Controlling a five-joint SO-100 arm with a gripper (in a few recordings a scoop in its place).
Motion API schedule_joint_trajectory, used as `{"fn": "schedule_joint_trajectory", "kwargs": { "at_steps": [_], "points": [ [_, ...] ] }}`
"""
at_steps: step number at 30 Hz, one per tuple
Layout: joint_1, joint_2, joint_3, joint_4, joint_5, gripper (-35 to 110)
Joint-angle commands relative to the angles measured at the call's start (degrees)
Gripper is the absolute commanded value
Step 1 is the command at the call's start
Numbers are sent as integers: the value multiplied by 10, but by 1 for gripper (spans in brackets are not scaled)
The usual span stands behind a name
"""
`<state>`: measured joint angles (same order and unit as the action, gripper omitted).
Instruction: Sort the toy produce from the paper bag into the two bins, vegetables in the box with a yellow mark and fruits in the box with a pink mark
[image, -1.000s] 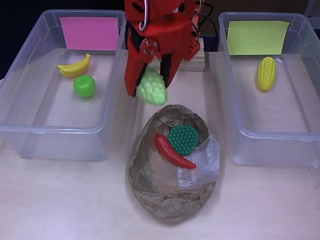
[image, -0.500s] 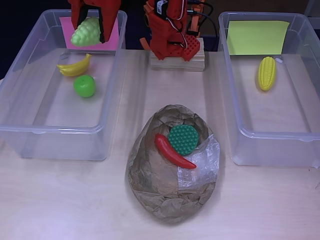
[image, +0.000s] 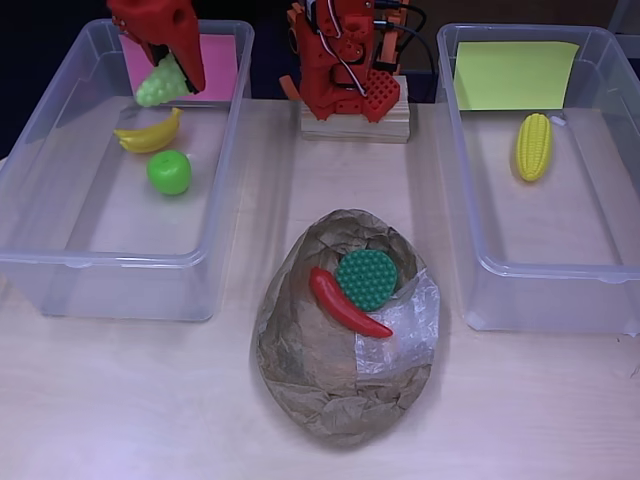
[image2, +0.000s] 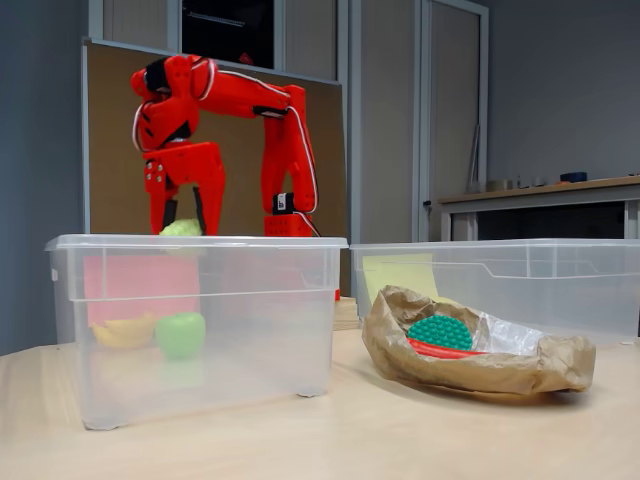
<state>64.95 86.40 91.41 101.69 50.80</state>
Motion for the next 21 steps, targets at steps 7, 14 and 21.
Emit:
{"fn": "schedule_joint_trajectory", "kwargs": {
  "at_steps": [7,14,21],
  "points": [
    [11,-91,-30,-12,-26,21],
    [6,-95,-15,-14,-38,33],
    [3,-78,-4,-15,-40,41]
  ]
}}
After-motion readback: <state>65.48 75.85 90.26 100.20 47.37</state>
